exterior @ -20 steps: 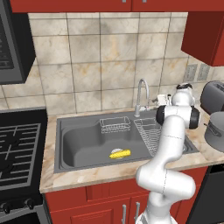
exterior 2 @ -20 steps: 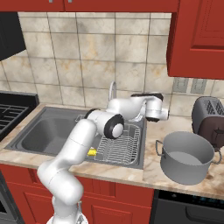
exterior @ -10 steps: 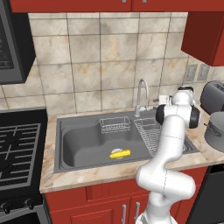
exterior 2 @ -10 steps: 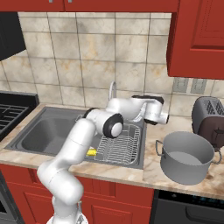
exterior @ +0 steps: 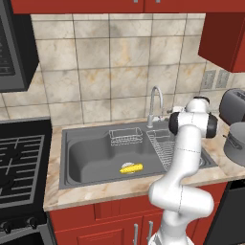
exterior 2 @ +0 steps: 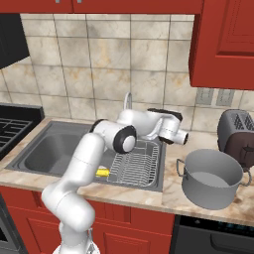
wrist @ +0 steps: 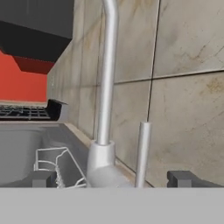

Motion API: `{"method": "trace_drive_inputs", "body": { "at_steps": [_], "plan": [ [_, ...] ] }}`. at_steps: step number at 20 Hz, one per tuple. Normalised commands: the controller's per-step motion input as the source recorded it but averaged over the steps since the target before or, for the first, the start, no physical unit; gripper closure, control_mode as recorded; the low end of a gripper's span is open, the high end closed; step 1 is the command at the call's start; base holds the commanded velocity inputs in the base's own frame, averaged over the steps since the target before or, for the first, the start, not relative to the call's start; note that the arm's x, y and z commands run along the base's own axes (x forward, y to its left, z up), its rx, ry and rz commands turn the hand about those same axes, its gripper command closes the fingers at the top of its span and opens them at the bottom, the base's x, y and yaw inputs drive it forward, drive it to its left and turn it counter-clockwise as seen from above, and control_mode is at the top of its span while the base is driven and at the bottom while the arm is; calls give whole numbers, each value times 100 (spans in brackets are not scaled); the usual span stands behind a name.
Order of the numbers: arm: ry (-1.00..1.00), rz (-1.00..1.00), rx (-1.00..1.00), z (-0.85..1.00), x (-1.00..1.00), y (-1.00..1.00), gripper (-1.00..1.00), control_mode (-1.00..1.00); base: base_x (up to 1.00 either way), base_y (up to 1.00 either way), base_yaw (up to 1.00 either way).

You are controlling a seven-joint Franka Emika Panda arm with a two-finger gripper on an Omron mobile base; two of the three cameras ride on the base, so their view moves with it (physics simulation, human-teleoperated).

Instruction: Dump the corn from the pot into the sink. Then turn on the water and wash the corn. Then turn off the water and put the corn back in the pot.

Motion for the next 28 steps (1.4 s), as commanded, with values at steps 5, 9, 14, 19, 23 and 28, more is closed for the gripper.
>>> {"method": "trace_drive_inputs", "body": {
  "at_steps": [5,9,14,19,23,28],
  "plan": [
    [0,-3,0,0,25,3,-100,-100,0,0,0],
    [0,0,1,0,25,-13,-100,-100,0,0,0],
    [0,0,0,-2,37,-2,-100,-100,0,0,0],
    [0,0,0,-12,33,-5,-100,-100,0,0,0],
    [0,0,2,-13,22,0,-100,-100,0,0,0],
    [0,0,4,-4,0,-14,-100,-100,0,0,0]
  ]
}}
